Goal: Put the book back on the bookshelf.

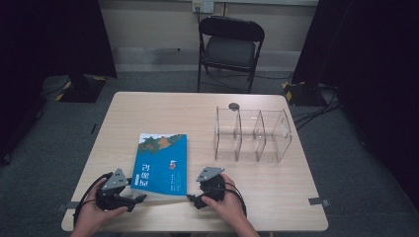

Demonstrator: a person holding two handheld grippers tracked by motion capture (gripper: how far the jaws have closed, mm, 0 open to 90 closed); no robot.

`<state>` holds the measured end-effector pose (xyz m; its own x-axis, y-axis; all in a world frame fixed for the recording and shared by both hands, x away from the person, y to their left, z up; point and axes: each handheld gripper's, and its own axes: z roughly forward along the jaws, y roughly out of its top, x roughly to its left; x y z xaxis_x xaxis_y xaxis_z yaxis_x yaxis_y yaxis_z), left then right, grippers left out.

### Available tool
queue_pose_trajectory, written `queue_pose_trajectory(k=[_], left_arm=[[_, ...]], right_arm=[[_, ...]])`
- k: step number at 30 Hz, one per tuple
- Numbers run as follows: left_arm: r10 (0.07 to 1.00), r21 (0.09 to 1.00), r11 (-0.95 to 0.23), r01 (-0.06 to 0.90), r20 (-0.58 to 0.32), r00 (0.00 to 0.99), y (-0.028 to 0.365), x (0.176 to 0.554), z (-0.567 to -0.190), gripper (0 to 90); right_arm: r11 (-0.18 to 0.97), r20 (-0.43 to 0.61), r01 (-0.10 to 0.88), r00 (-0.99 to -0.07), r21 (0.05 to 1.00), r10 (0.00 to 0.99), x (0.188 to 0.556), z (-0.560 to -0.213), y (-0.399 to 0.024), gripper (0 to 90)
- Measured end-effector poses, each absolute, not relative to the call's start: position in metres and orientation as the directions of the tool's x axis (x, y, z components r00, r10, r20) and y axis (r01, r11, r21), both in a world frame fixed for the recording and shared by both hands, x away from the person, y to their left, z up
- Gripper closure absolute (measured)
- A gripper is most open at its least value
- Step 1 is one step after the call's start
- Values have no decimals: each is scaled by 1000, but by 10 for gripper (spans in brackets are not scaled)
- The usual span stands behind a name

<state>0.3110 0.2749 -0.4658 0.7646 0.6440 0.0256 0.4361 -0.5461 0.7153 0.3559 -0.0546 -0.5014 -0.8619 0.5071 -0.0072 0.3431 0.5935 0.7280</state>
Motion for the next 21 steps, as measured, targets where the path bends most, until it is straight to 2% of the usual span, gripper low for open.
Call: queue_pose_trajectory(k=[8,12,16,21], left_arm=[[652,739,-506,445,-10,758,275,312,-466,268],[653,728,-511,457,-17,757,276,313,-463,270],[656,729,-504,463,-25,754,275,313,-462,270],[654,725,-508,466,-27,756,275,314,-461,271]], right_arm=[[646,-16,312,-894,697,449,353,-496,-62,118],[627,-31,269,-905,731,425,346,-485,-63,118],[617,-4,278,-910,737,415,341,-480,-60,118],[630,-14,243,-928,737,373,335,-476,-47,125]])
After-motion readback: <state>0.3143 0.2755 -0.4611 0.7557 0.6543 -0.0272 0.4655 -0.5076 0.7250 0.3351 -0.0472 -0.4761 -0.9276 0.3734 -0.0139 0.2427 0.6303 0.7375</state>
